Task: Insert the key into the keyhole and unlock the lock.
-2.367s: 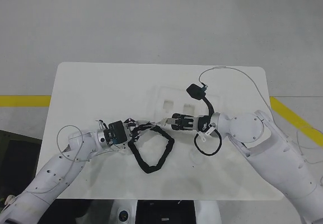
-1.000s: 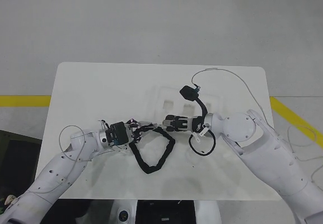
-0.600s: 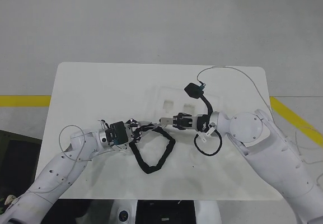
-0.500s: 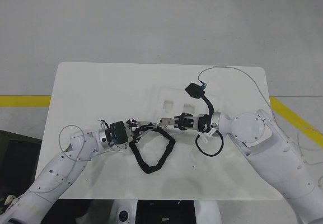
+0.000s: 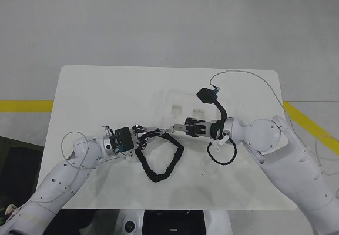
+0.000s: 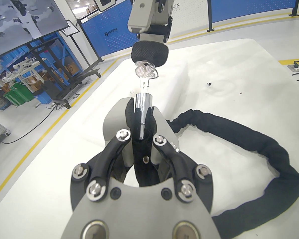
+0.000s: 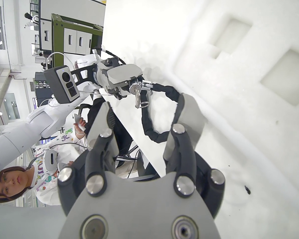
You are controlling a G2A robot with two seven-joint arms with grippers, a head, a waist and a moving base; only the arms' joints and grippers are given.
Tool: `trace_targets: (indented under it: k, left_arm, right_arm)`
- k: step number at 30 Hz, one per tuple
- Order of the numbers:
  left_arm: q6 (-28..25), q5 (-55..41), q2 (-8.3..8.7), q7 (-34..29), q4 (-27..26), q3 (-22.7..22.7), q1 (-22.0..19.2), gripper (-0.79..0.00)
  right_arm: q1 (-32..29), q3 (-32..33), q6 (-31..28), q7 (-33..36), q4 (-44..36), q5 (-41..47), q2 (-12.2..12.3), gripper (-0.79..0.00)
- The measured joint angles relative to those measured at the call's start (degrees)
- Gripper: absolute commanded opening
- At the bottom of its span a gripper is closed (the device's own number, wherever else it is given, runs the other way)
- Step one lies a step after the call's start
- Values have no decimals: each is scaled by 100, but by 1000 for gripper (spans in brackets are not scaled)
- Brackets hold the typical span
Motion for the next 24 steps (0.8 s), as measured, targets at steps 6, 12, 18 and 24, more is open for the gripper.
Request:
trace_targets:
  k: [6,12,18,24]
  left_arm:
    - [-22,25,-8,11,-3,-14,6,-785]
    - [-27,32,-20,14,-6,-26,13,-785]
    - [-41,51,-30,26,-10,-33,18,-785]
    - [-57,72,-39,35,-9,-39,19,-785]
  right_arm:
    - [5,-11,-3,26,0,-35,-15,-785]
    - [43,-94,-20,32,81,-42,-50,-785]
    - [88,-147,-21,35,131,-26,-83,-785]
    - [123,-183,-10,44,148,-32,-110,-785]
